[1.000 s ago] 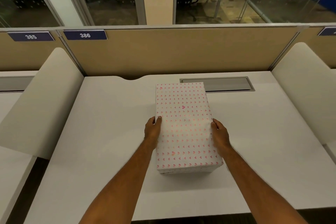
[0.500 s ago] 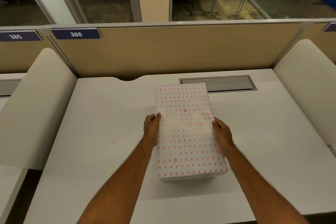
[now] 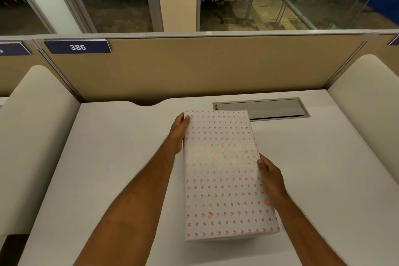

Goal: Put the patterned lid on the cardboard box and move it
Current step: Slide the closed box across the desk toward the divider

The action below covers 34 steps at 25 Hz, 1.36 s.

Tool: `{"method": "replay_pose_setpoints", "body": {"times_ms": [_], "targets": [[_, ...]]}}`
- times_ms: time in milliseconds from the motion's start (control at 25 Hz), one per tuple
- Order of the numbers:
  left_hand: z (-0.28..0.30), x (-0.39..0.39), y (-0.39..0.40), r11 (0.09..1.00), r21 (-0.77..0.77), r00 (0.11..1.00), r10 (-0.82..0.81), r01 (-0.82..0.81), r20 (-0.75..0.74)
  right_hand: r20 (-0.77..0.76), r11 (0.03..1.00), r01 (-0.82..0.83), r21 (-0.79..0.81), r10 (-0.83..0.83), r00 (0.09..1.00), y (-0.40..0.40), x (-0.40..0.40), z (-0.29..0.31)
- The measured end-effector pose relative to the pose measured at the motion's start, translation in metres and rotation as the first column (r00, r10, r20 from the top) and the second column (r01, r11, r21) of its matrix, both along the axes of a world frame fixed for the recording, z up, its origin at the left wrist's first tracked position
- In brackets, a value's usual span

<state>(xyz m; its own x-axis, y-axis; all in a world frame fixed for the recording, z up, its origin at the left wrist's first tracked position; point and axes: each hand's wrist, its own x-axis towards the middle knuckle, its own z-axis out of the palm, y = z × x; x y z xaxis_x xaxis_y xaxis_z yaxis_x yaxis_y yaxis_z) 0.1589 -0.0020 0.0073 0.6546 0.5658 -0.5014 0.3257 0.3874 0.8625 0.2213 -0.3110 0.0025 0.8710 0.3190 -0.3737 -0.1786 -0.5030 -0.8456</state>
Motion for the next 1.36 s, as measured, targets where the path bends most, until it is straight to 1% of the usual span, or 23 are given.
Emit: {"method": "replay_pose_setpoints", "body": {"times_ms": [120,320,440,520,640,840,960,1040,1200,1360], "targets": [[-0.01,0.007,0.002,0.998,0.061,1.0,0.004,-0.002,-0.029,0.004,1.0,0.002,-0.003,-0.002,1.0,0.003,-0.004,-0.003],[-0.025,0.011,0.003,0.979,0.201,0.992,0.045,-0.02,-0.118,0.074,0.998,-0.01,-0.061,0.015,0.997,0.006,-0.004,-0.014],[-0.022,0.01,-0.005,0.962,0.272,0.991,0.05,-0.015,-0.124,0.142,0.995,-0.018,-0.096,0.031,0.989,0.004,-0.007,-0.023],[-0.022,0.008,-0.008,0.958,0.287,0.989,0.029,0.013,-0.142,0.164,0.992,-0.016,-0.125,0.037,0.986,0.005,-0.008,-0.024],[-0.028,-0.01,-0.02,0.961,0.268,0.988,-0.029,0.07,-0.155,0.165,0.99,-0.021,-0.139,0.044,0.985,0.006,-0.008,-0.022],[-0.028,-0.074,-0.071,0.989,0.147,0.998,-0.017,0.025,-0.056,0.122,0.994,0.01,-0.108,0.003,0.993,0.005,-0.009,-0.012],[-0.035,-0.107,-0.098,0.998,0.054,1.0,-0.01,0.011,-0.017,-0.015,0.99,0.108,-0.095,-0.11,0.994,0.005,-0.01,-0.007],[-0.035,-0.119,-0.11,1.0,0.023,1.0,-0.003,0.003,-0.017,-0.082,0.988,0.133,-0.08,-0.139,0.987,0.004,-0.01,-0.003],[-0.027,-0.116,-0.119,0.999,0.048,1.0,-0.008,0.01,-0.029,-0.092,0.992,0.106,-0.065,-0.111,0.99,-0.005,-0.006,-0.002],[-0.012,-0.081,-0.141,0.996,0.087,0.999,-0.03,0.033,-0.029,-0.099,0.993,0.101,-0.058,-0.106,0.989,-0.028,0.024,0.002]]}}
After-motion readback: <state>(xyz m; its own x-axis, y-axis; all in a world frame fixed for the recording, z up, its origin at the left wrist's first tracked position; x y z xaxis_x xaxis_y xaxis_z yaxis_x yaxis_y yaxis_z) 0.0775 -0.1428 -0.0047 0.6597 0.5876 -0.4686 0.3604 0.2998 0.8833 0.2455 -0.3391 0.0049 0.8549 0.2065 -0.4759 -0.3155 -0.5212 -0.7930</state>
